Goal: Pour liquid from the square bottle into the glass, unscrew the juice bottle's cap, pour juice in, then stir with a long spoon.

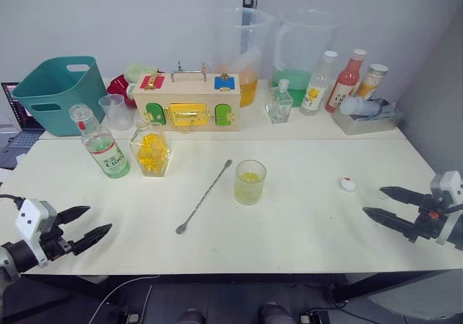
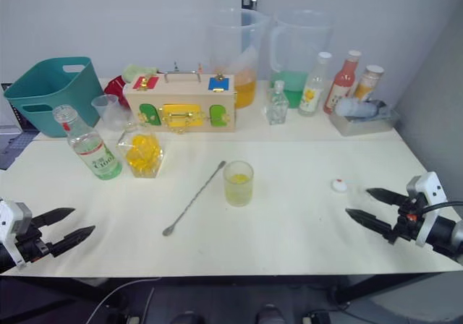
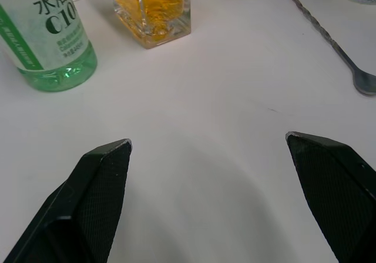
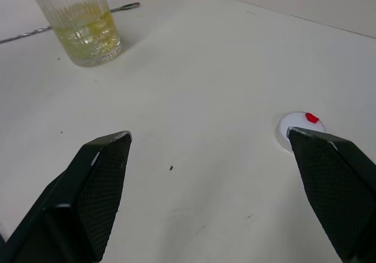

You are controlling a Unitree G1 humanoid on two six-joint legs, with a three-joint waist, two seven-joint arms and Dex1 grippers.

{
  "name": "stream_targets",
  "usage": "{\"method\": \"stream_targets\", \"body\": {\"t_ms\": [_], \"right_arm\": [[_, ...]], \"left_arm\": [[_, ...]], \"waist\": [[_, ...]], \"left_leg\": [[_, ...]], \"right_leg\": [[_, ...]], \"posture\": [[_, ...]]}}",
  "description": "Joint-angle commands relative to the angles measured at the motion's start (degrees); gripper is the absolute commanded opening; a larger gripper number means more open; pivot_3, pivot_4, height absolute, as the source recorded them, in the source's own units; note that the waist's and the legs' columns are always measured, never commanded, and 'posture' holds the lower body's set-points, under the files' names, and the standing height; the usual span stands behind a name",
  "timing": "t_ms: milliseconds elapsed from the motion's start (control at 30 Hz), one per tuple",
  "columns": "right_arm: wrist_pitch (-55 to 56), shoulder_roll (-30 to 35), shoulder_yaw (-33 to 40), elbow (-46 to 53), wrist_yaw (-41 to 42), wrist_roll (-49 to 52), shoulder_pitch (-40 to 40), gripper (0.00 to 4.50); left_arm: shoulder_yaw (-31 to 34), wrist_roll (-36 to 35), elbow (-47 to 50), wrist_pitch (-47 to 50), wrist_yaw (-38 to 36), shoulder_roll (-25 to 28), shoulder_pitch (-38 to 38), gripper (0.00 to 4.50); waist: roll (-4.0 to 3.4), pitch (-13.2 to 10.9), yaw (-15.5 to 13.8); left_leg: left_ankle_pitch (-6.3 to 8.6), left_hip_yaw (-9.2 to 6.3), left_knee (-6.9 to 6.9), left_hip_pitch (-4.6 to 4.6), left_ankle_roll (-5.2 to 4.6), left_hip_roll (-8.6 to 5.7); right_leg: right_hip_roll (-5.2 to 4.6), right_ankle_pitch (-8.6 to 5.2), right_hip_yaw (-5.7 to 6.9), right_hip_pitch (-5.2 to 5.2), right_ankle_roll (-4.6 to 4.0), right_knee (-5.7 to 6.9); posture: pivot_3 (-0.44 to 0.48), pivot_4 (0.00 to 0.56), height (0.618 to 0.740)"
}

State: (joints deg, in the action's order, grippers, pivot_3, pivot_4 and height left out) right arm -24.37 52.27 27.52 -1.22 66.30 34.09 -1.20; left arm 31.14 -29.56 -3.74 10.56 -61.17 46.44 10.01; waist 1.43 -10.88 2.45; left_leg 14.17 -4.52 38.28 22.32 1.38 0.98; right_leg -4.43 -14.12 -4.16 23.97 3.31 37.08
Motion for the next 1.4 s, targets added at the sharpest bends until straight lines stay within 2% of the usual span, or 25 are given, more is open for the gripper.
{"method": "stream_targets", "body": {"t_ms": [33, 200, 333, 533, 600, 733, 833, 900, 1100, 1233, 1400], "right_arm": [[-3.0, 1.8, -1.3, 4.5, 1.8, 3.1, -2.7, 4.50], [-6.6, 3.7, -5.5, 5.7, 4.7, 4.9, -8.8, 4.50], [-9.3, 5.2, -8.3, 6.6, 7.1, 5.5, -12.0, 4.50], [-11.3, 5.6, -12.1, 9.3, 8.7, 6.1, -14.5, 4.50], [-11.5, 5.7, -12.2, 10.2, 8.6, 6.2, -14.8, 4.50], [-12.3, 5.8, -11.6, 11.8, 8.0, 6.7, -14.2, 4.50], [-14.3, 6.3, -10.8, 13.9, 7.8, 7.9, -12.4, 4.50], [-14.9, 6.6, -10.4, 15.6, 8.0, 8.2, -10.7, 4.50], [-15.7, 6.1, -8.3, 18.4, 5.4, 9.5, -7.9, 4.50], [-15.2, 5.7, -6.8, 20.5, 4.2, 8.8, -4.1, 4.50], [-14.9, 5.2, -5.5, 21.3, 2.8, 9.1, -2.6, 4.50]], "left_arm": [[0.7, -2.7, 9.2, 3.8, 3.8, -1.8, 1.7, 4.45], [-0.2, -3.7, 22.2, 10.1, 12.5, -6.4, 5.0, 4.45], [-3.8, -3.9, 31.2, 15.0, 20.3, -10.6, 5.5, 4.45], [-14.1, -0.1, 38.5, 22.0, 31.7, -15.0, 1.7, 4.45], [-19.0, 1.7, 40.1, 26.0, 36.4, -16.6, -1.8, 4.45], [-23.4, 4.3, 40.3, 30.6, 42.1, -18.6, -6.9, 4.45], [-29.8, 8.1, 37.6, 34.5, 45.5, -19.8, -13.4, 4.45], [-32.5, 10.0, 34.9, 36.9, 48.8, -22.5, -17.7, 4.45], [-38.9, 14.9, 27.8, 39.3, 50.4, -25.4, -24.0, 4.45], [-38.7, 15.8, 22.8, 42.7, 51.9, -28.0, -27.5, 3.30], [-39.6, 15.4, 23.4, 47.2, 50.3, -27.8, -27.9, 1.61]], "waist": [[-0.03, 0.0, 0.1], [-0.05, 0.0, 0.0], [-0.04, 0.0, -0.5], [-0.10, 0.1, -0.7], [-0.10, 0.1, -0.8], [-0.09, 0.1, -1.3], [-0.09, 0.1, -1.6], [-0.10, 0.1, -1.8], [-0.08, 0.1, -1.5], [-0.09, 0.1, -1.7], [-0.09, 0.1, -1.7]], "left_leg": [[0.00, 0.01, 0.00, 0.00, 0.00, -0.01], [0.00, 0.02, 0.00, -0.03, 0.00, 0.03], [0.00, 0.03, 0.01, -0.01, 0.00, -0.02], [0.00, 0.01, 0.02, -0.02, 0.00, -0.04], [0.00, 0.01, 0.02, -0.03, 0.00, -0.04], [0.00, -0.01, 0.05, -0.04, 0.00, -0.07], [0.00, -0.01, 0.05, -0.04, 0.00, -0.08], [0.00, -0.02, 0.05, -0.05, 0.00, -0.11], [0.00, -0.04, 0.09, -0.07, 0.00, -0.12], [0.00, -0.06, 0.06, -0.17, 0.00, -0.13], [0.00, -0.06, 0.05, -0.50, 0.00, -0.13]], "right_leg": [[-0.01, 0.00, -0.02, 0.00, 0.00, 0.00], [0.02, 0.00, -0.03, 0.00, 0.00, 0.01], [-0.03, 0.00, -0.03, -0.05, 0.00, -0.03], [-0.01, 0.00, -0.03, -0.09, 0.00, -0.07], [-0.01, 0.00, -0.03, -0.09, 0.01, -0.05], [-0.02, 0.01, -0.03, -0.14, 0.01, -0.05], [-0.01, 0.01, -0.03, -0.14, 0.01, -0.04], [-0.02, 0.01, -0.03, -0.16, 0.01, -0.05], [-0.02, 0.01, -0.02, -0.26, 0.03, -0.10], [-0.01, 0.01, -0.02, -0.37, 0.04, -0.09], [-0.02, -0.04, -0.01, -0.82, 0.11, -0.31]], "posture": [[0.000, 0.150, 0.740], [0.000, 0.150, 0.740], [0.000, 0.150, 0.740], [0.000, 0.150, 0.740], [0.000, 0.150, 0.740], [0.000, 0.150, 0.740], [0.000, 0.150, 0.740], [0.000, 0.150, 0.740], [0.000, 0.150, 0.740], [0.000, 0.150, 0.740], [0.000, 0.150, 0.740]]}}
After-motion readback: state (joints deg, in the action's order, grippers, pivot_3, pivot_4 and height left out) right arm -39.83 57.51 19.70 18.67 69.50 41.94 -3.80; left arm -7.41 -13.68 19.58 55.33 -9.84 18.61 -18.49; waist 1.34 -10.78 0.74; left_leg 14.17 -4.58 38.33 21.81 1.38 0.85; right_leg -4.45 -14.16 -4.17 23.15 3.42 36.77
